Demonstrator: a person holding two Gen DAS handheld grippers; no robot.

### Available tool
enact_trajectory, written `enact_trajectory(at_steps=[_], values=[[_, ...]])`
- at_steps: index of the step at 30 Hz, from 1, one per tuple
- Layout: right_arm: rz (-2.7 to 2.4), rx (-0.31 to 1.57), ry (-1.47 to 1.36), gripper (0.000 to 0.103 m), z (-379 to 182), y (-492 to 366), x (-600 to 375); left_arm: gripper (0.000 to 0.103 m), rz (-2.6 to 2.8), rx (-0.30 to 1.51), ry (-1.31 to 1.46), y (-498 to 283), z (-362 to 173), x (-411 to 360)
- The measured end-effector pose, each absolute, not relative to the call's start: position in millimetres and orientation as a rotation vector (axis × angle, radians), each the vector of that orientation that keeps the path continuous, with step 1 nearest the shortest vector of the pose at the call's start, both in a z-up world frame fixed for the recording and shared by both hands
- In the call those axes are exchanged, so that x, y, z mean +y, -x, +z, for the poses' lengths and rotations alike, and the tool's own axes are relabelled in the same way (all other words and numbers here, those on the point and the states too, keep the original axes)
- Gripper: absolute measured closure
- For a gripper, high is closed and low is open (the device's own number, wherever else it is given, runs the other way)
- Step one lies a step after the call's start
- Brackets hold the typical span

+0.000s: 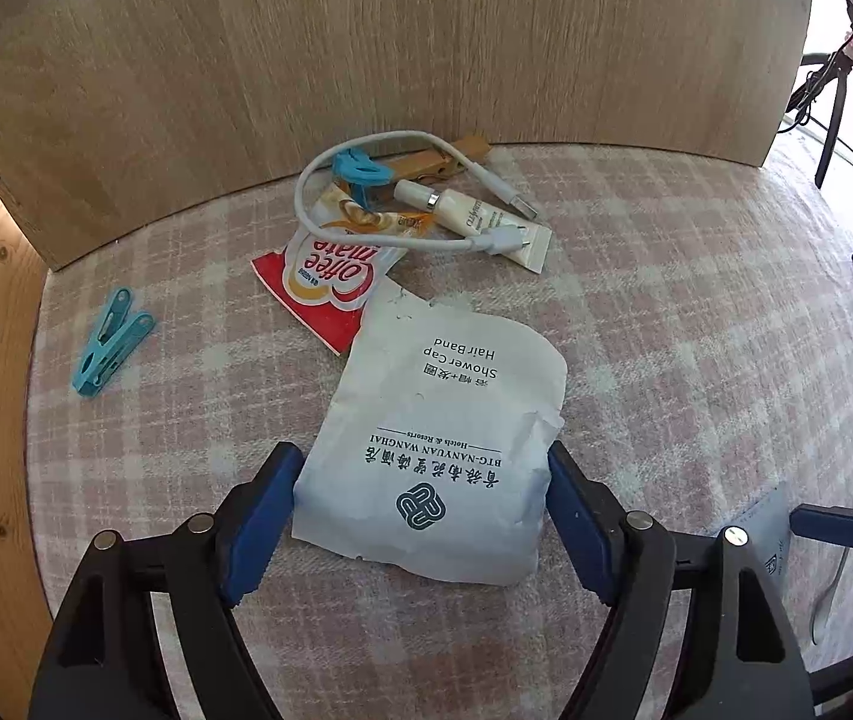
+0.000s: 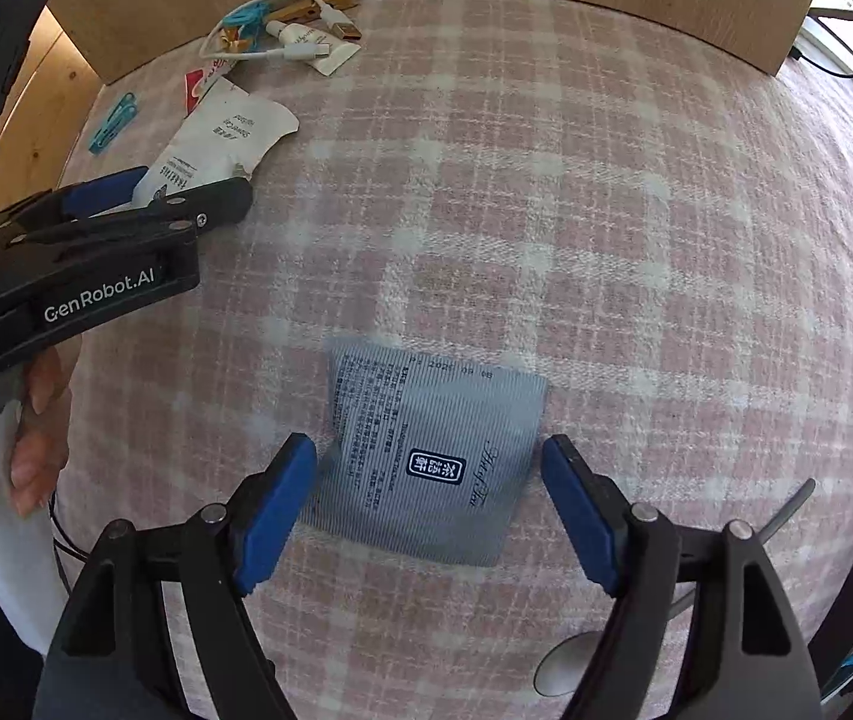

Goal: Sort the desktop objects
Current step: 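Grasp the grey sachet with the right gripper while the left gripper grasps the white packet, then carry both packets to the black tray and release them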

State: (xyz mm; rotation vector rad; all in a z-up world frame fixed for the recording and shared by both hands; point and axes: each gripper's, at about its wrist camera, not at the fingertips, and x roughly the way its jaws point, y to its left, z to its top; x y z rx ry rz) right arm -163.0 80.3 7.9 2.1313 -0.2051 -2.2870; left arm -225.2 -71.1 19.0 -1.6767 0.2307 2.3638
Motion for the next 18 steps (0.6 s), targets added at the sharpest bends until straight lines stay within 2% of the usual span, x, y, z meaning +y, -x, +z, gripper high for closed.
enact_trajectory(at_steps=[2,5,7,9,10,12,13,15,18], values=[[-2.29,-0.146,-2.141,0.019,6.5,164.7,71.5,0.027,2.373,0.225,1.672,224.1,18.9,-70.9],[-2.314,-0.091,-2.127,0.019,7.5,164.1,65.3,0.033,2.39,0.223,1.656,218.5,19.8,-68.5],[-2.329,-0.063,-2.112,0.023,9.6,163.0,64.1,0.034,2.4,0.223,1.645,215.6,19.5,-67.4],[-2.338,-0.017,-2.105,0.034,12.5,161.7,63.7,0.036,2.403,0.226,1.631,212.9,19.3,-66.6],[-2.34,-0.008,-2.099,0.037,14.2,161.2,64.8,0.036,2.403,0.226,1.623,211.6,19.2,-66.4],[-2.349,-0.014,-2.095,0.055,18.3,160.9,69.7,0.038,2.402,0.221,1.607,208.2,19.3,-66.6],[-2.35,-0.024,-2.096,0.058,19.9,161.0,72.6,0.038,2.402,0.211,1.601,206.1,19.6,-67.1],[-2.357,-0.029,-2.089,0.07,22.6,160.8,77.5,0.039,2.405,0.205,1.6,201.1,19.4,-67.1],[-2.365,-0.103,-2.077,0.076,26.2,158.2,87.2,0.04,2.423,0.207,1.61,191.5,20.1,-66.2]])
